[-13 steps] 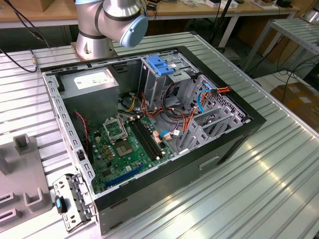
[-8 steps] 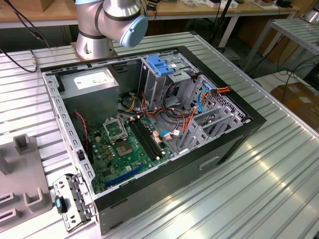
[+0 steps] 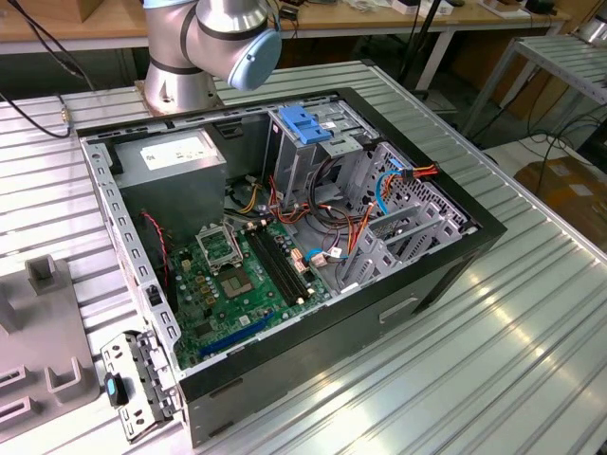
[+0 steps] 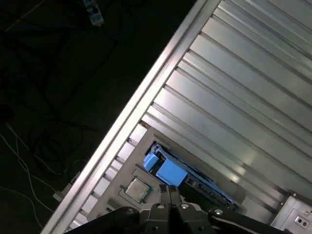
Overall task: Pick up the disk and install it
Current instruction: 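Pick up the disk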
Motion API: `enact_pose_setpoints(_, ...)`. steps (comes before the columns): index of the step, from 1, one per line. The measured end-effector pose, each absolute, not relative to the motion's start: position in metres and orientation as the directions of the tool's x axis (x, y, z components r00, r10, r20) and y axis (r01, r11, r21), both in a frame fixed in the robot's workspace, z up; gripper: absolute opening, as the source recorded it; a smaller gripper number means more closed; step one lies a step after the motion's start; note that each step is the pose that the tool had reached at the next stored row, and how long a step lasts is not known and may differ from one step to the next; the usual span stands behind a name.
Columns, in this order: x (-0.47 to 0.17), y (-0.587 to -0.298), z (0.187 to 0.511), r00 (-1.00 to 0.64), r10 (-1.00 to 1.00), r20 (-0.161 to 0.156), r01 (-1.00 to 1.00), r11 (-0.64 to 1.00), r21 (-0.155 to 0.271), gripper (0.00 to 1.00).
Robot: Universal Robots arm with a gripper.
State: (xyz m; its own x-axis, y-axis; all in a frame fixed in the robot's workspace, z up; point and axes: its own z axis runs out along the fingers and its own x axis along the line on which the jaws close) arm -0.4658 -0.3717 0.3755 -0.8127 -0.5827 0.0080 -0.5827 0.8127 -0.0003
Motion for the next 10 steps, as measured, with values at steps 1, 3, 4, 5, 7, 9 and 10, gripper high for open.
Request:
enact_pose_setpoints(1, -0.4658, -0.3717, 0.3755, -0.801, -0.598, 0.008, -0.599, 0.801, 0.000, 0.11)
enact_pose_setpoints(3, -0.4659, -0.3717, 0.3754, -0.772, -0.636, 0.008, -0.636, 0.772, 0.000, 0.11)
enact_pose_setpoints(4, -0.4659, -0.3717, 0.3754, -0.759, -0.651, 0.008, -0.651, 0.759, 0.000, 0.11)
enact_pose_setpoints(5, -0.4658, -0.3717, 0.3754, -0.746, -0.666, 0.008, -0.666, 0.746, 0.000, 0.11)
enact_pose_setpoints(7, -0.4658, -0.3717, 0.3754, -0.715, -0.700, 0.008, -0.700, 0.715, 0.000, 0.11)
enact_pose_setpoints(9, -0.4658, -0.3717, 0.3753, -0.691, -0.723, 0.008, -0.723, 0.691, 0.000, 0.11)
enact_pose_setpoints(10, -0.4659, -0.3717, 0.3753, -0.678, -0.735, 0.008, -0.735, 0.678, 0.000, 0.11)
